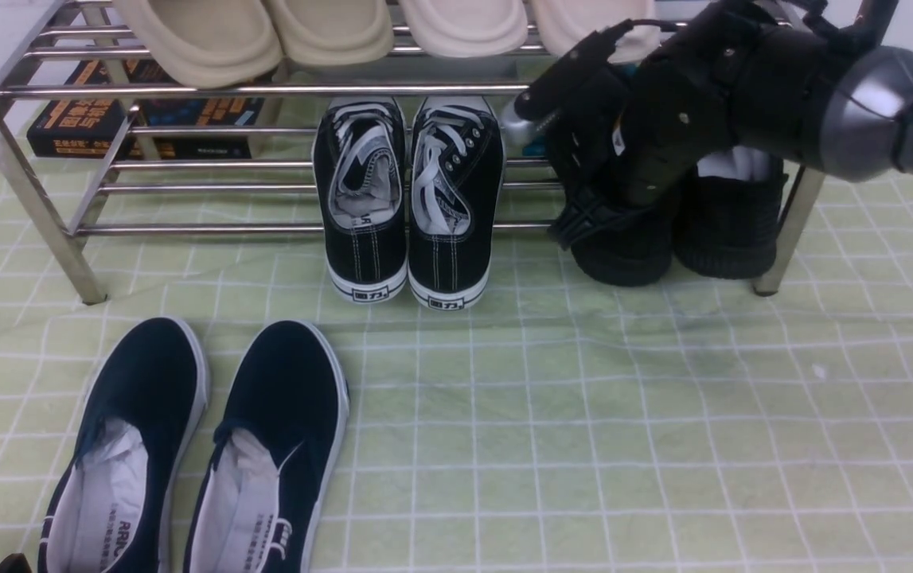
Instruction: Take the shoes off the shelf with your hand from the green coffee tablecloth.
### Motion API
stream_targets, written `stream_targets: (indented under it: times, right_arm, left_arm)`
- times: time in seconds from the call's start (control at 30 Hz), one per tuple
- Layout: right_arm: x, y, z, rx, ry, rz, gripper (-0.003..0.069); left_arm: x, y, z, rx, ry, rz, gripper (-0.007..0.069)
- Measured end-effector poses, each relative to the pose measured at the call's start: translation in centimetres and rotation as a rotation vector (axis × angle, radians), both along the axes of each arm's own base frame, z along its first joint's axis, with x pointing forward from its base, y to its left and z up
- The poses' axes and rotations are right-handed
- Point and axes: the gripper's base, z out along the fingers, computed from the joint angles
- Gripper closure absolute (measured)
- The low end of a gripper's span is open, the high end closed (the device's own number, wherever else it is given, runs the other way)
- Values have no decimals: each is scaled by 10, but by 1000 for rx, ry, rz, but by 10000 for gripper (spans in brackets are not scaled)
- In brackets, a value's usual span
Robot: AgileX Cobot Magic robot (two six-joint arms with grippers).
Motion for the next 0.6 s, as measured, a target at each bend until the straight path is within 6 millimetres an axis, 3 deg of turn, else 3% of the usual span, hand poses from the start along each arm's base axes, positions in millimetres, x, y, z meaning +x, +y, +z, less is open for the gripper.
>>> stream_targets:
  times: [0.13,0.33,0.5,0.6]
  right_arm:
    - [-20,-3,16,-14,101,-22,655]
    - [-71,-3,62,21,233,5,655]
    - [-101,-8,94,160,259,18,655]
    - [-119,-13,101,225,295,13,655]
  left_arm:
    - [0,0,0,0,1,0,431]
    - [0,0,0,0,1,0,431]
    - [0,0,0,0,1,0,427]
    - [0,0,0,0,1,0,427]
